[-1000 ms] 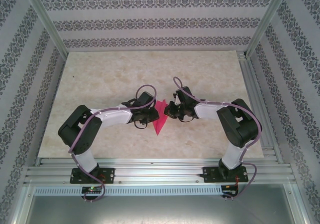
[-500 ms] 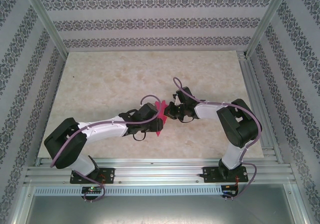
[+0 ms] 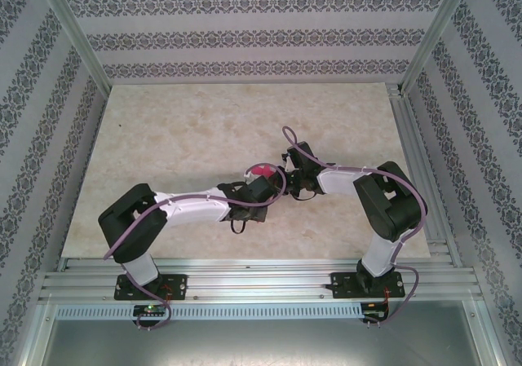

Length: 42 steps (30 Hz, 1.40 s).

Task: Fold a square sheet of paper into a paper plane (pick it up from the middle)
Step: Fourth fold the wing at the center of the table.

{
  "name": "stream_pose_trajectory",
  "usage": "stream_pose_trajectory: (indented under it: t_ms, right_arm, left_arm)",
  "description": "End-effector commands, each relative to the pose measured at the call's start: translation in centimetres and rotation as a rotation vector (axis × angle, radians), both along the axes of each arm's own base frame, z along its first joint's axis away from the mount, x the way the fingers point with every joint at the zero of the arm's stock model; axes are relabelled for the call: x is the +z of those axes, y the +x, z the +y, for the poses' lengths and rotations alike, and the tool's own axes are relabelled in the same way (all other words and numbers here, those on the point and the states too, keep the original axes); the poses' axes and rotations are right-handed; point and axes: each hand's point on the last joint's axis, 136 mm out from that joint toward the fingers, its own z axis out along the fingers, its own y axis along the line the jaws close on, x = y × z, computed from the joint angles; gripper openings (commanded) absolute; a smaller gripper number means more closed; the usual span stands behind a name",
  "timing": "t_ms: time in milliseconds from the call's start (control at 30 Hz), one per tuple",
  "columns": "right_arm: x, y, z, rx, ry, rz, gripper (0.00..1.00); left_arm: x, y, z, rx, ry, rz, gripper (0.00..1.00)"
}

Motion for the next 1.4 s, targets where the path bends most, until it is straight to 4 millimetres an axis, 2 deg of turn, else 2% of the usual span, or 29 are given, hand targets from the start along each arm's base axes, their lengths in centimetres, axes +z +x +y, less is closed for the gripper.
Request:
stream_pose_trajectory:
  t_ms: [0,200,433,600,733,967,1167,1367]
  right_arm:
    - [1.7,1.2,0.4,0.001,0.031,-0.057,0.00]
    - [1.8,1.2,0.4,0.000,0.030,-0.057,0.00]
    - [1.9,1.2,0.3,-0.002,0.026,-0.058,0.00]
    - [1.8,1.3,0.1,-0.012,0.015,-0.059,0.00]
    - [2.1,1.5,0.2,-0.007,0.019,-0.062,0.00]
    - [2.3,1.7,0.3,-0.001,0.016,-0.065,0.00]
    - [2.3,1.9,0.5,0.002,0.008,-0.062,0.00]
    - [2.3,2.2,0.7,0.009,0.000,-0.061,0.00]
  left_arm:
    - [0.1,0.0,-0.6,-0.040,0.046,-0.023,0.34]
    - [-0.8,-0.1,-0.5,-0.042,0.108,-0.023,0.21]
    - [-1.2,-0.2,-0.5,-0.056,0.164,-0.036,0.19]
    - [-1.1,-0.4,-0.9,-0.097,0.234,-0.065,0.11]
    - [-1.4,-0.6,-0.7,-0.099,0.258,-0.068,0.12]
    - [-0.9,-0.6,-0.4,-0.106,0.256,-0.085,0.24]
    - [-0.6,-0.6,-0.6,-0.150,0.254,-0.095,0.20]
    - [-0.2,-0.5,-0.8,-0.140,0.211,-0.090,0.23]
